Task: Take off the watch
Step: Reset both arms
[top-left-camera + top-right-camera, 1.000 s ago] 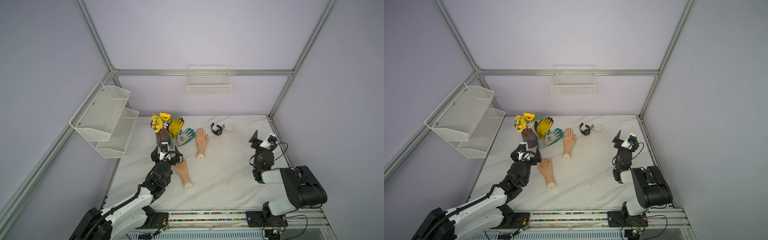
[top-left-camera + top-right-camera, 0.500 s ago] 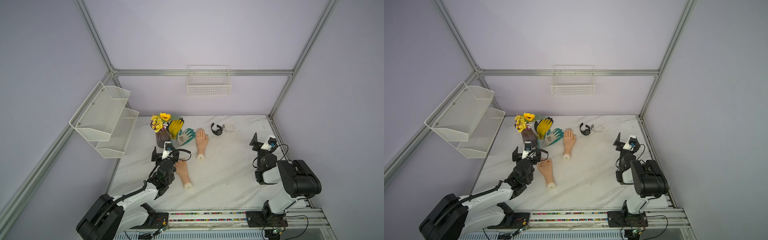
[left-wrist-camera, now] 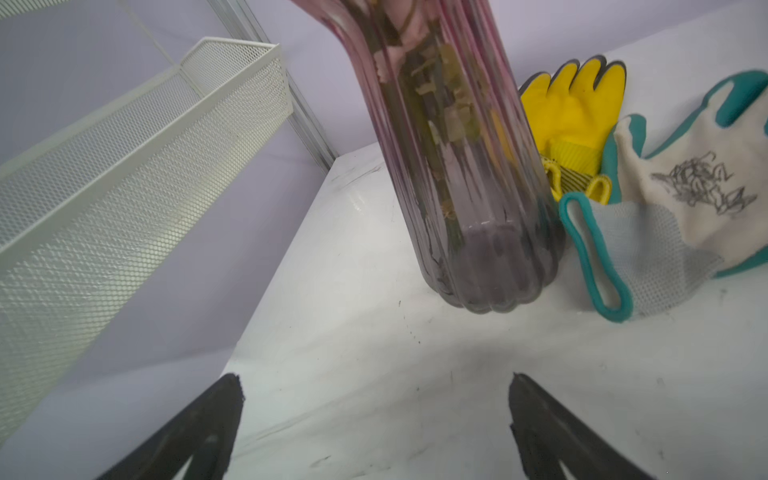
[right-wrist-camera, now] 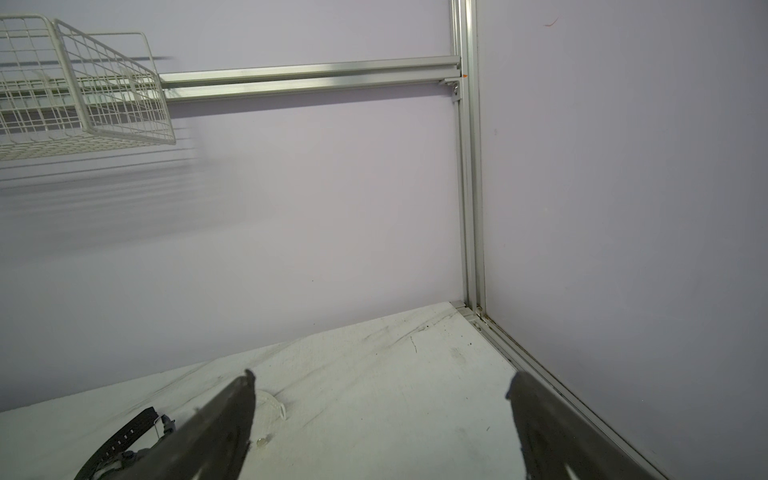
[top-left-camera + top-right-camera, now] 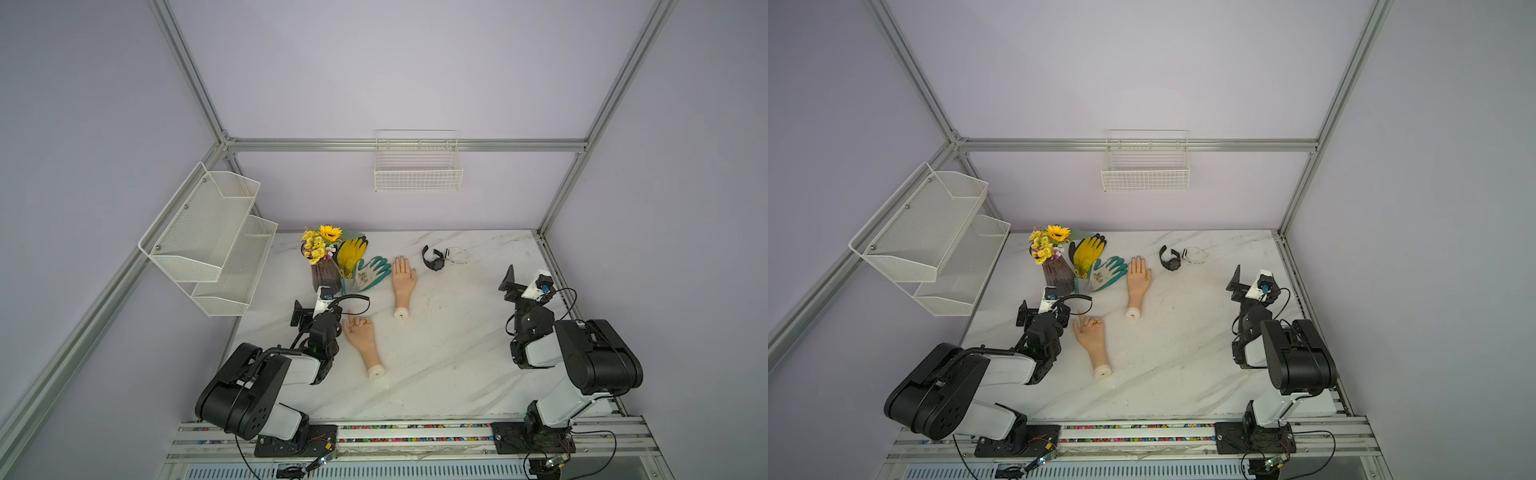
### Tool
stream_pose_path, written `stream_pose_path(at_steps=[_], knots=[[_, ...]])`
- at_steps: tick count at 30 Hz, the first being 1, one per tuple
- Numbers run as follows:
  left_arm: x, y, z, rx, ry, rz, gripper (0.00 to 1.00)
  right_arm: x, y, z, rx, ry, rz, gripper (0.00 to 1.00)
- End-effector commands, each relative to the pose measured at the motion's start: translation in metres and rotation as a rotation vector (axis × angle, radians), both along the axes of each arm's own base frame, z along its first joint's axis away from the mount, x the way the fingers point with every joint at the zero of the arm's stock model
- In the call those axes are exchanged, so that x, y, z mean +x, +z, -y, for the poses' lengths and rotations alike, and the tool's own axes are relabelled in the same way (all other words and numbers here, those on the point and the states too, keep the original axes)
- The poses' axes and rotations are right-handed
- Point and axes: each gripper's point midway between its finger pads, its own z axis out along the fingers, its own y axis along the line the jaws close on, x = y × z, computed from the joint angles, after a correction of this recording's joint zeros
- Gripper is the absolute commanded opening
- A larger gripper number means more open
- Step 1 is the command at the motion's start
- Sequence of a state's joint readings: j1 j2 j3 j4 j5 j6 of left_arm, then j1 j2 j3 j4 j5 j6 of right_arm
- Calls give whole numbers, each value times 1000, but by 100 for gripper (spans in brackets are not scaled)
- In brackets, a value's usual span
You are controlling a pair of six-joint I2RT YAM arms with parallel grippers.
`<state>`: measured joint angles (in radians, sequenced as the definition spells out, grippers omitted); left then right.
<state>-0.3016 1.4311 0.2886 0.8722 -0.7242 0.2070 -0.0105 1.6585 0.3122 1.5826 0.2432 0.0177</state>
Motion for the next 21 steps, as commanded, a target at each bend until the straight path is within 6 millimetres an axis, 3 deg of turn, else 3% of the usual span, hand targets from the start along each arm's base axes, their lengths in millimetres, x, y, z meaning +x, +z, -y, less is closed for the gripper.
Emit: stream_pose_path(at_steps=[1,6,10,12,21], knots=[[18,29,-11,-203,-25,131,100,-11,40,0,-3,5,167,97],[36,22,-26,-298,-65,94,100,-11,40,0,0,5,169,97],[54,0,-18,-315,-150,-14,100,-10,40,0,-2,5,168,97],[60,-7,-30,-366,-142,-9,100,-10,40,0,-2,6,167,97],[51,-14,-23,-403,-244,43,100,-10,40,0,-2,6,168,97]])
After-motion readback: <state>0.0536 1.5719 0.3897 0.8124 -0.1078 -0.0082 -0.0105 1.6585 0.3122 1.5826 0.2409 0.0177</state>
